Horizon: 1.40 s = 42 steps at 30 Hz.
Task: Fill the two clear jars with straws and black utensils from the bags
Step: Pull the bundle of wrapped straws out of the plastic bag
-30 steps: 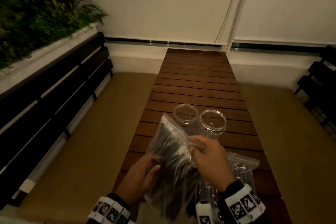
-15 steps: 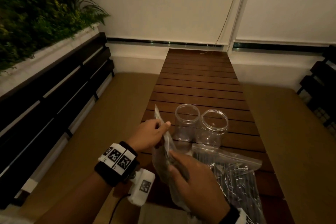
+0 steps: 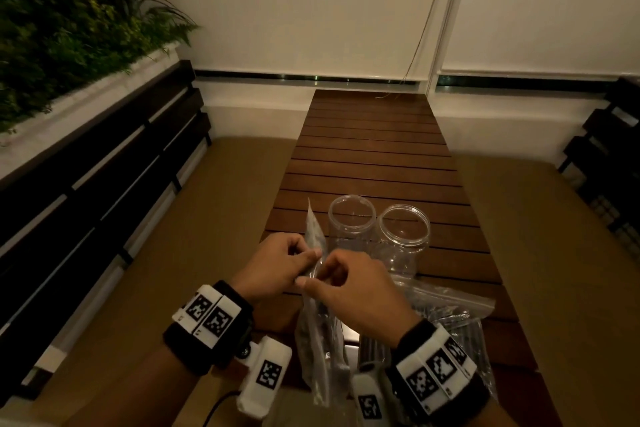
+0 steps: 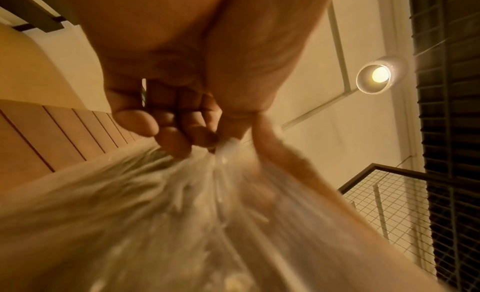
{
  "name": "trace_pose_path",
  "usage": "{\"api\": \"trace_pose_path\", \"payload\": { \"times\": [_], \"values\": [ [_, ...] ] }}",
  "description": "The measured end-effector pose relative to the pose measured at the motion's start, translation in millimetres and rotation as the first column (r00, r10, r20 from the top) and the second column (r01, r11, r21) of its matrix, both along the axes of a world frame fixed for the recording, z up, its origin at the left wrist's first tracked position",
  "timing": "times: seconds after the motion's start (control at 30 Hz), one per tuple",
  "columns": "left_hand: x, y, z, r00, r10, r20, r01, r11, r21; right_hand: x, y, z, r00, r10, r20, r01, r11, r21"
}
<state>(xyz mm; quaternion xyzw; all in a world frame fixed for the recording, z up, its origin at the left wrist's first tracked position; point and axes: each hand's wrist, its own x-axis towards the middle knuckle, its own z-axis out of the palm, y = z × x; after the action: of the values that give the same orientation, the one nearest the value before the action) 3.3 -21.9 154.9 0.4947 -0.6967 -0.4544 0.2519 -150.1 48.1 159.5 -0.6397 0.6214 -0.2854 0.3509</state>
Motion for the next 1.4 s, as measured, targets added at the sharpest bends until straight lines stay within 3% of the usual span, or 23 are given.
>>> {"api": "trace_pose_path", "payload": {
  "times": [0.07, 0.23, 0.5, 0.67, 0.8, 0.9, 1.03, 1.17, 1.23, 1.33, 1.4],
  "values": [
    [-1, 1, -5, 0.999, 0.029, -0.015, -0.029, 1.000, 0.010, 1, -5, -1, 0.999, 0.005, -0.039, -0.005, 1.000, 0.005],
    [-2, 7, -4, 0.991, 0.023, -0.128, -0.012, 0.996, 0.088, -9, -15, -8, 0.995, 0.007, 0.097, -0.013, 0.998, 0.062],
    [8, 13, -1, 0.990, -0.141, 0.031, 0.136, 0.982, 0.129, -21, -16, -7, 0.994, -0.043, 0.101, 0.036, 0.997, 0.072],
    [20, 11, 1, 0.999, -0.031, 0.039, 0.027, 0.994, 0.104, -45, -20, -5, 0.982, -0.188, 0.009, 0.188, 0.982, 0.032],
    [27, 12, -7, 0.996, 0.043, 0.083, -0.048, 0.997, 0.058, -64, -20, -10, 0.964, -0.253, 0.083, 0.249, 0.967, 0.050],
    [24, 16, -14, 0.997, 0.076, 0.008, -0.077, 0.992, 0.104, -69, -11, -20, 0.958, -0.254, 0.132, 0.250, 0.967, 0.050],
    [21, 22, -28, 0.996, 0.089, -0.021, -0.084, 0.979, 0.183, -72, 38, -37, 0.969, -0.123, 0.213, 0.130, 0.991, -0.020],
    [16, 24, -41, 0.983, 0.159, -0.095, -0.128, 0.955, 0.269, -57, 82, -75, 0.973, 0.229, 0.018, -0.229, 0.973, 0.039],
    [9, 26, -46, 0.969, 0.179, -0.170, -0.120, 0.944, 0.308, -42, 84, -101, 0.955, 0.297, -0.023, -0.295, 0.953, 0.064],
    [-1, 27, -47, 0.966, 0.155, -0.205, -0.084, 0.944, 0.318, -17, 79, -113, 0.992, 0.119, 0.045, -0.116, 0.992, -0.058],
    [-6, 26, -44, 0.964, 0.153, -0.218, -0.084, 0.951, 0.297, -12, 69, -103, 0.955, -0.024, 0.297, 0.045, 0.997, -0.065]
  ]
}}
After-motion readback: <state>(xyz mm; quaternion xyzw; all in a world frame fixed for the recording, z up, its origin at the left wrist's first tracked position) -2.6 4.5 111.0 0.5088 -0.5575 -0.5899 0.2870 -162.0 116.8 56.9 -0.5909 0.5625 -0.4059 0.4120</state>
